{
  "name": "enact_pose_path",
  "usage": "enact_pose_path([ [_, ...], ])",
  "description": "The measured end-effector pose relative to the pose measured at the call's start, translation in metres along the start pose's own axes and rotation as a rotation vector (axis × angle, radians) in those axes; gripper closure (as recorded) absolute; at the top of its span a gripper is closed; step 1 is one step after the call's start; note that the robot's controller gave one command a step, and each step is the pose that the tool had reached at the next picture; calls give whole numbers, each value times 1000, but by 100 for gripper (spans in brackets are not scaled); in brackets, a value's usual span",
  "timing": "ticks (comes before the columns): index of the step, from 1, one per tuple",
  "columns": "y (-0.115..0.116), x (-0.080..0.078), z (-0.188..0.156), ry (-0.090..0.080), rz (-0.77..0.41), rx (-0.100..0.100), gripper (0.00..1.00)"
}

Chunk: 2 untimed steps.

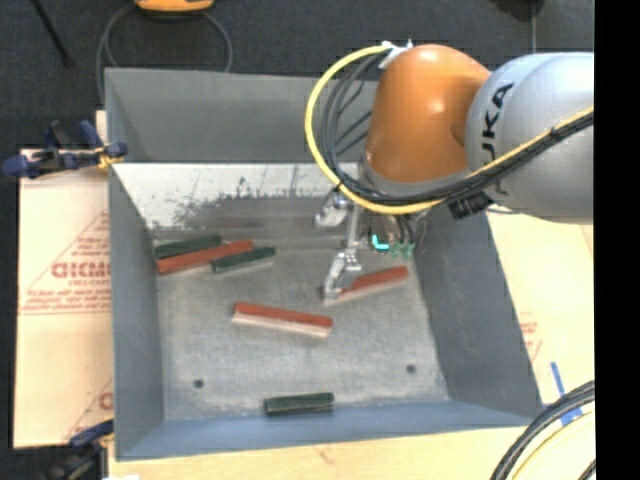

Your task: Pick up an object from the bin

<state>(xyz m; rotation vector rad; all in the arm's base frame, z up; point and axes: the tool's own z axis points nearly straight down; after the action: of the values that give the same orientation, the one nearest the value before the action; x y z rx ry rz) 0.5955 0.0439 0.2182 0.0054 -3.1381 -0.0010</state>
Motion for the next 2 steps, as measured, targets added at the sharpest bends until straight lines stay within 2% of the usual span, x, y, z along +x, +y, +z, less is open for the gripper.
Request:
enact_pose_path([
  [1, 0, -1, -5, -8, 1, 0, 0],
  [2, -11, 19, 38, -15, -18, 1, 0],
])
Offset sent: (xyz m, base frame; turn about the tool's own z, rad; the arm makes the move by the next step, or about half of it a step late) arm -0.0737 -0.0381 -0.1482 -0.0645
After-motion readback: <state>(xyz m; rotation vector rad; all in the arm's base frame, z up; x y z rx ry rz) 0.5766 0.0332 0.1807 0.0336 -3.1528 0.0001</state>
